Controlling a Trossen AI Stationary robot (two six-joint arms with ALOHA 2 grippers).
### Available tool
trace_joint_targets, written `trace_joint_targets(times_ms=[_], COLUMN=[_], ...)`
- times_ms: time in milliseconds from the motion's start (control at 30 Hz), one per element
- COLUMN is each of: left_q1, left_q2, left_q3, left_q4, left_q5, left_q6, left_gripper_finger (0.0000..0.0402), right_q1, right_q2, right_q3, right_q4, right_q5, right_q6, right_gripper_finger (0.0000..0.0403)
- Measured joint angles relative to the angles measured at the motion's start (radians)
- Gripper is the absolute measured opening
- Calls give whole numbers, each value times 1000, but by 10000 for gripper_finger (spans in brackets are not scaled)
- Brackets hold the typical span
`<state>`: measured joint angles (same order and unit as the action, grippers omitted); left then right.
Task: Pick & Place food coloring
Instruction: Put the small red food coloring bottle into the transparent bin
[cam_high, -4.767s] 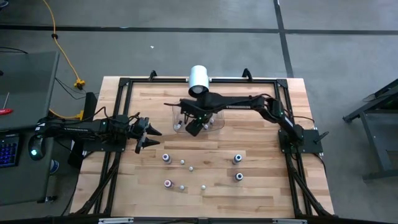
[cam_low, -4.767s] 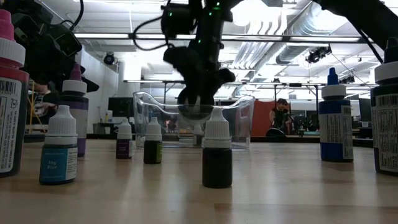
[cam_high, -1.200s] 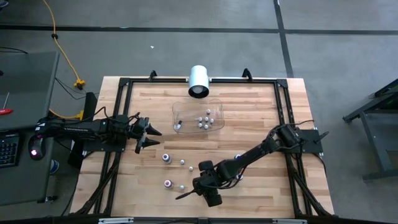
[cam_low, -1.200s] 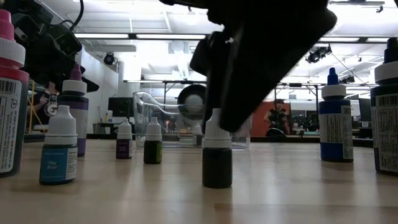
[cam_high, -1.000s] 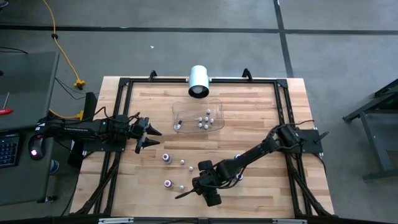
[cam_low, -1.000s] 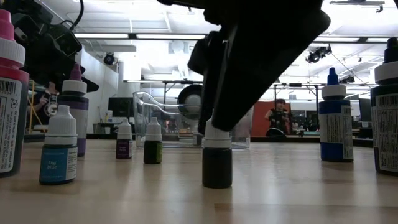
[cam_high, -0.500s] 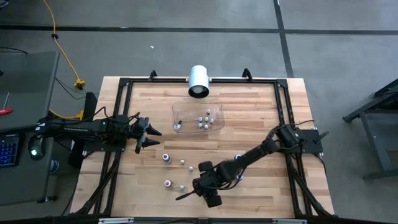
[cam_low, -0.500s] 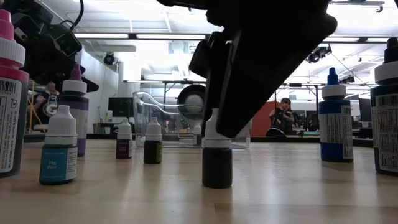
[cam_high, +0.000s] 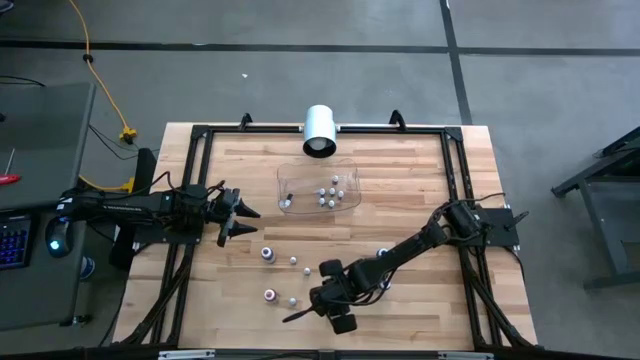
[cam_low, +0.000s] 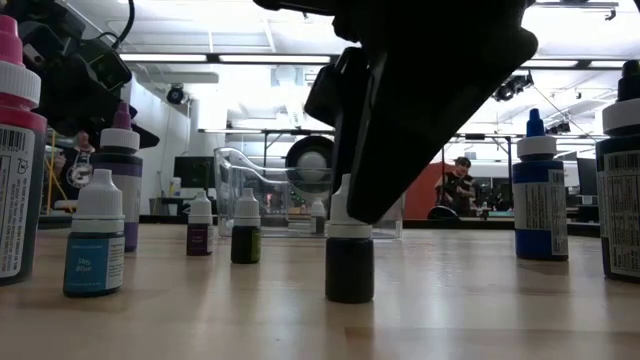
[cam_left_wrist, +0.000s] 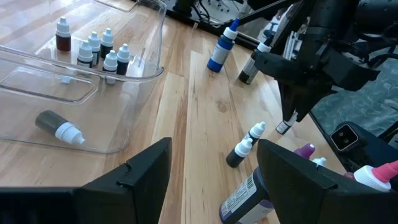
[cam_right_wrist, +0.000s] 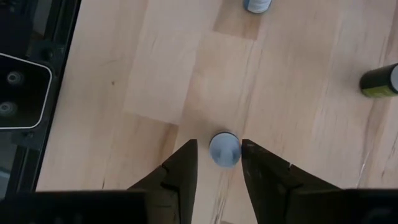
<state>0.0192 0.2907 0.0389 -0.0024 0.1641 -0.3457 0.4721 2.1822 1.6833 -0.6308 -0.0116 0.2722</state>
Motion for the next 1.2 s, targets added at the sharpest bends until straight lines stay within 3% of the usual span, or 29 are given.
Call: trace_joint_targets(times_ms=[567, 800, 1000, 1200], left_q1=[0, 0, 0, 0], left_q2=[0, 0, 0, 0], left_q3=[0, 0, 0, 0], left_q4=[0, 0, 0, 0], left_q5=[0, 0, 0, 0], left_q6=[0, 0, 0, 0], left_gripper_finger=[234, 234, 234, 234], right_q1=[0, 0, -10, -30], right_q2=[-1, -1, -1, -1], right_q3=[0, 6, 118, 324], right_q4=[0, 1, -71, -247], right_q5=[0, 0, 40, 184], right_q6=[0, 0, -24, -38], right_gripper_finger=[53, 52, 47, 51])
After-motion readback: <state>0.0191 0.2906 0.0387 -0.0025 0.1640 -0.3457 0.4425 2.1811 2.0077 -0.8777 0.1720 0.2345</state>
